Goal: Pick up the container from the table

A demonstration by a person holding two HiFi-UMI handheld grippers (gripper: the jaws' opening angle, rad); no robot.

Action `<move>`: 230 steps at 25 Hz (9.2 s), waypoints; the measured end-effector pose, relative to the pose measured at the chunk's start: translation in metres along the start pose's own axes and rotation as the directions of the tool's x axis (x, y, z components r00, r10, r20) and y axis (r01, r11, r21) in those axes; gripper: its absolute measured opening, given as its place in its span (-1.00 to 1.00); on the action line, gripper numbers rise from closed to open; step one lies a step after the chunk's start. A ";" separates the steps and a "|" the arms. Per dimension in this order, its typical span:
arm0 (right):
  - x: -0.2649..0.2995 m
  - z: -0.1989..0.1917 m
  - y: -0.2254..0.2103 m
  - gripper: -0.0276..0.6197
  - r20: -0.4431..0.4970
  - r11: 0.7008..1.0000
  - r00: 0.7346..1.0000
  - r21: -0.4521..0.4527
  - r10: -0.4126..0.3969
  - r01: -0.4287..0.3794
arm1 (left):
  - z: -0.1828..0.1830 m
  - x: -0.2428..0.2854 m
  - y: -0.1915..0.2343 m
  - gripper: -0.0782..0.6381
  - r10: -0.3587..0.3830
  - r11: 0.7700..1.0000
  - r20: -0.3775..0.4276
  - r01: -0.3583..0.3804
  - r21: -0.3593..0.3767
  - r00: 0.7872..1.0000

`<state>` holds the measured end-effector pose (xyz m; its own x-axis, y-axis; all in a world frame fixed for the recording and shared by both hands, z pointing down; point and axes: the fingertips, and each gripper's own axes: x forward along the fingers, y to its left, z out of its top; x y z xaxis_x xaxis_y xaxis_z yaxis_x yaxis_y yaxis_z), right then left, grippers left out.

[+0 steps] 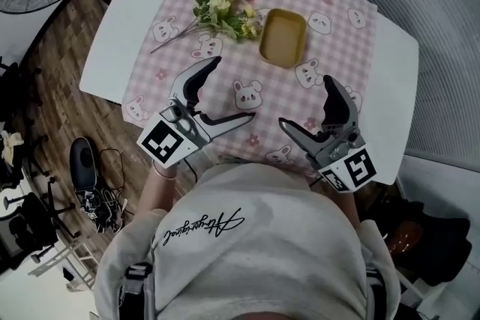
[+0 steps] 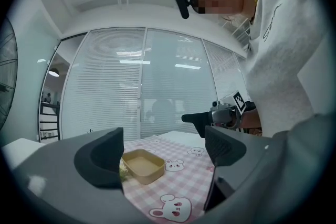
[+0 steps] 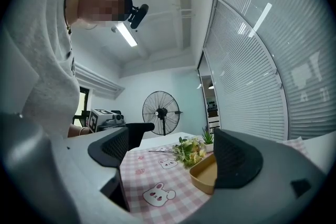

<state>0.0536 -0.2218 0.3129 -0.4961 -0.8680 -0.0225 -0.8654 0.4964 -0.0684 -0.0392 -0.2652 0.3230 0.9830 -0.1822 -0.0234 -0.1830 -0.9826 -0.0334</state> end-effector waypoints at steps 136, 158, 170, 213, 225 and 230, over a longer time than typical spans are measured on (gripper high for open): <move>0.069 -0.174 -0.129 -0.05 -0.543 0.994 0.835 -0.106 -0.085 0.032 | -0.176 0.131 0.066 0.05 0.110 0.990 -0.539 -0.139 -0.013 0.835; 0.063 -0.132 -0.110 -0.07 -0.474 0.994 0.878 -0.105 -0.069 0.022 | -0.130 0.119 0.056 0.05 0.135 0.989 -0.483 -0.150 0.008 0.865; 0.058 -0.106 -0.095 -0.07 -0.436 0.995 0.898 -0.101 -0.057 0.015 | -0.099 0.108 0.046 0.04 0.151 0.988 -0.455 -0.152 0.035 0.877; 0.039 0.015 -0.056 -0.08 -0.238 0.984 0.971 -0.180 -0.026 -0.018 | 0.027 0.087 0.019 0.02 0.235 0.968 -0.281 -0.199 0.151 0.930; 0.022 0.040 -0.056 -0.08 -0.196 0.980 0.980 -0.185 0.037 -0.074 | 0.054 0.095 0.000 0.01 0.293 0.949 -0.240 -0.251 0.190 0.925; 0.015 0.046 -0.056 -0.08 -0.192 0.976 0.978 -0.186 0.075 -0.112 | 0.059 0.097 -0.006 0.01 0.314 0.945 -0.216 -0.284 0.160 0.924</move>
<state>0.0978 -0.2633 0.2709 -0.5642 -0.8091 0.1647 -0.8025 0.5842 0.1209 0.0560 -0.2746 0.2621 0.8548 -0.4854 0.1836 -0.4551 -0.8711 -0.1844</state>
